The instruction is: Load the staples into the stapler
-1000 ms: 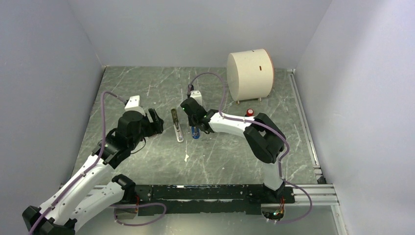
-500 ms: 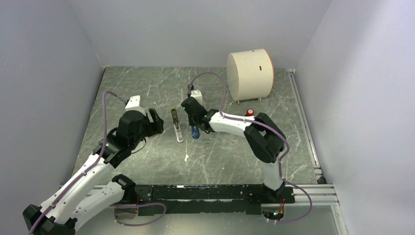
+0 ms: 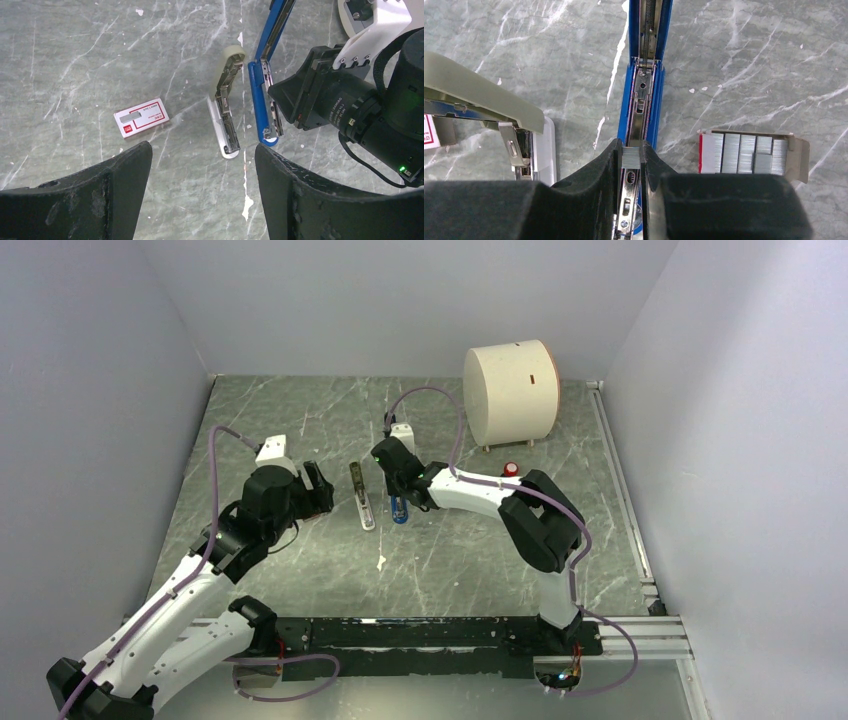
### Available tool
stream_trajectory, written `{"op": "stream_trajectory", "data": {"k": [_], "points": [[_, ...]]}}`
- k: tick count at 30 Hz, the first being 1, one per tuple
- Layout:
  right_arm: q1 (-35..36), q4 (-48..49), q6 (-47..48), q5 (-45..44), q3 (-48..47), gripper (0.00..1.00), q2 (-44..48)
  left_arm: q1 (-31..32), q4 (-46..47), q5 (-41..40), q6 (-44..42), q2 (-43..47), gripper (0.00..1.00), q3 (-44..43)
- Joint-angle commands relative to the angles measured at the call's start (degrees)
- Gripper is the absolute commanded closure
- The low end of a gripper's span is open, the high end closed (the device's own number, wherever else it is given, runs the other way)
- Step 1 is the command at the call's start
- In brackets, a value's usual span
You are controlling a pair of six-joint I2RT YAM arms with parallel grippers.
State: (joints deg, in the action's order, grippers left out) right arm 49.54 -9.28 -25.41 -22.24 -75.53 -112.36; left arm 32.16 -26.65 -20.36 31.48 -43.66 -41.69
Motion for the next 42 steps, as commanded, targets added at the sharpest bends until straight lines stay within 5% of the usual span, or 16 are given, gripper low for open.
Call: {"op": "stream_trajectory", "data": {"k": [1, 42], "points": [[-0.24, 1.11, 0.36, -0.26, -1.25, 0.80, -1.23, -0.18, -0.59, -1.55, -0.48, 0.50, 0.20, -1.15], [0.17, 5.07, 0.73, 0.62, 5.18, 0.81, 2.76, -0.19, -1.03, -1.39, -0.38, 0.90, 0.20, -1.03]]}}
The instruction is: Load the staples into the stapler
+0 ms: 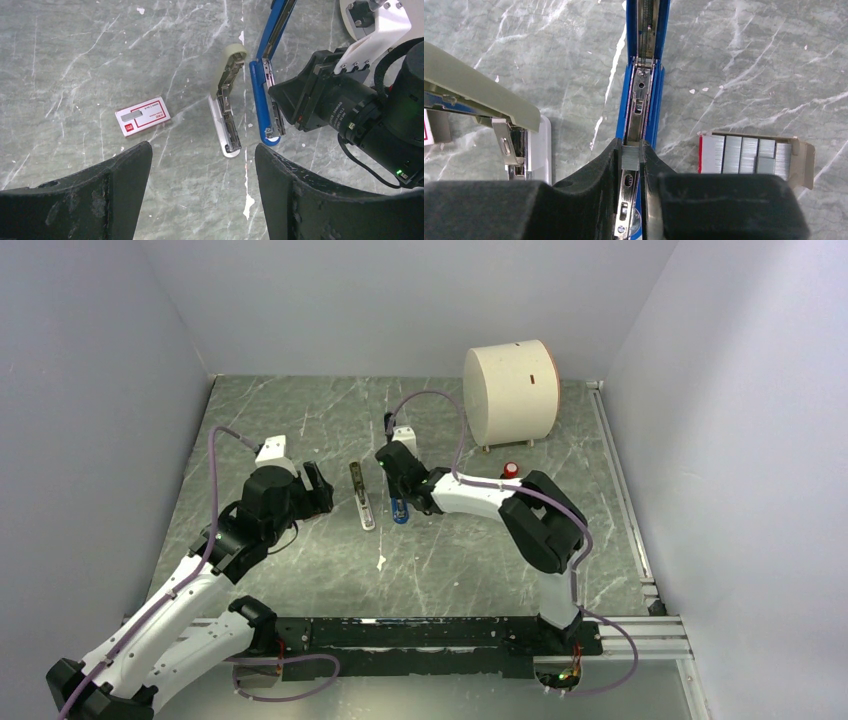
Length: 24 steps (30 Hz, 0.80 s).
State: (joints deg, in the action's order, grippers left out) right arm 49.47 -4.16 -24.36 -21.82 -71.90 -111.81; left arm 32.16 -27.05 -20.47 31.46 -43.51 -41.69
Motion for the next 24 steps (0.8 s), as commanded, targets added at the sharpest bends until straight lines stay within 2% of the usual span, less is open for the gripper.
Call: {"op": "stream_trajectory", "data": {"k": [1, 19, 24], "points": [[0.27, -0.11, -0.49, 0.20, 1.58, 0.81, 2.50, -0.25, -0.64, -1.26, -0.39, 0.79, 0.20, -1.02], [0.76, 0.65, -1.15, 0.50, 4.89, 0.81, 4.53, -0.19, -0.81, -1.24, -0.10, 1.34, 0.20, -0.76], [0.77, 0.35, -1.67, 1.07, 5.04, 0.75, 5.33, -0.25, -0.81, -1.26, 0.00, 1.49, 0.20, -0.76]]}}
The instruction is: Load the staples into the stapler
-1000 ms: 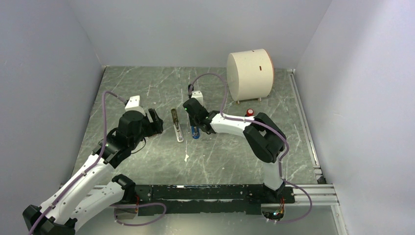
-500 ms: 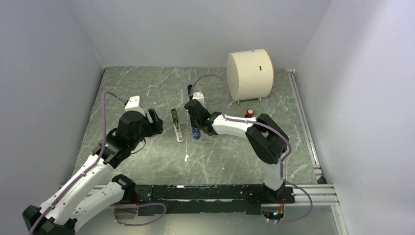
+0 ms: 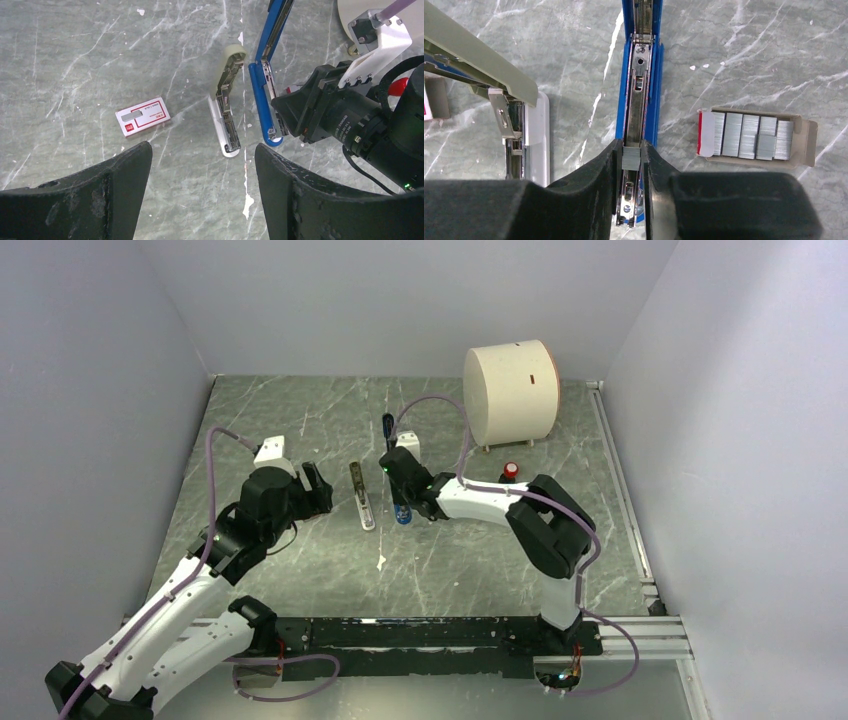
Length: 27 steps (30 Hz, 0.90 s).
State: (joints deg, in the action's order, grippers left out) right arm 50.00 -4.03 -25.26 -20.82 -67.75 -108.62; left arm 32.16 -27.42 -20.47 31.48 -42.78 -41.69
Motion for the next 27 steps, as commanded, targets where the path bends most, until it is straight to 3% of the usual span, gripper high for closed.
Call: {"op": "stream_trajectory", "data": {"k": [1, 7, 18, 27], "points": [[0.23, -0.06, -0.99, 0.20, 0.68, 0.72, 2.24, -0.19, -0.44, -1.24, -0.02, 0.79, 0.20, -0.76], [0.13, -2.13, -1.44, -0.45, -1.96, 0.62, 3.33, -0.25, -0.28, -1.08, -0.05, 0.72, 0.20, -0.76], [-4.60, -5.91, -2.48, -1.19, -1.89, 0.71, 7.46, -0.18, -0.31, -1.15, -0.02, 0.92, 0.20, -0.78], [-10.67, -12.17, 2.44, 0.38, 1.65, 0.62, 7.88, -0.25, -0.09, -0.98, -0.28, 1.47, 0.20, -0.69]]}}
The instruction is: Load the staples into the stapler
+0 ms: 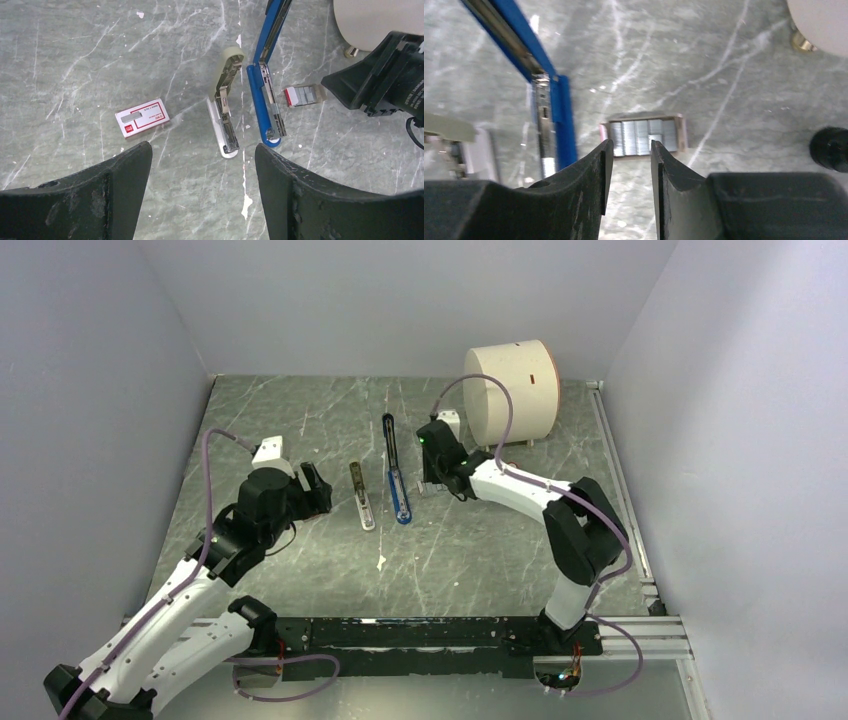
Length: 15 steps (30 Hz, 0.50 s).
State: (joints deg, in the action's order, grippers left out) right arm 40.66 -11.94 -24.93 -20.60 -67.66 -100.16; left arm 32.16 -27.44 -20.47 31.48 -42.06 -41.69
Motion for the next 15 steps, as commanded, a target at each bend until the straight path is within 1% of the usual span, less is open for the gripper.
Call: {"op": "stream_trajectory", "data": {"k": [1, 10, 15], "points": [[-1.57, -4.31, 2.53, 0.39, 1.49, 0.62, -1.04, -0.19, -0.07, -0.98, -0.28, 0.75, 0.20, -0.74], [-2.16, -5.17, 5.60, 4.13, -1.23, 0.62, -6.45, -0.24, -0.51, -1.50, -0.06, 0.97, 0.20, -0.67], [-2.43, -4.72, 5.16, 3.05, -1.07, 0.61, -7.48, -0.18, -0.77, -1.46, -0.02, 0.84, 0.20, -0.76]]}}
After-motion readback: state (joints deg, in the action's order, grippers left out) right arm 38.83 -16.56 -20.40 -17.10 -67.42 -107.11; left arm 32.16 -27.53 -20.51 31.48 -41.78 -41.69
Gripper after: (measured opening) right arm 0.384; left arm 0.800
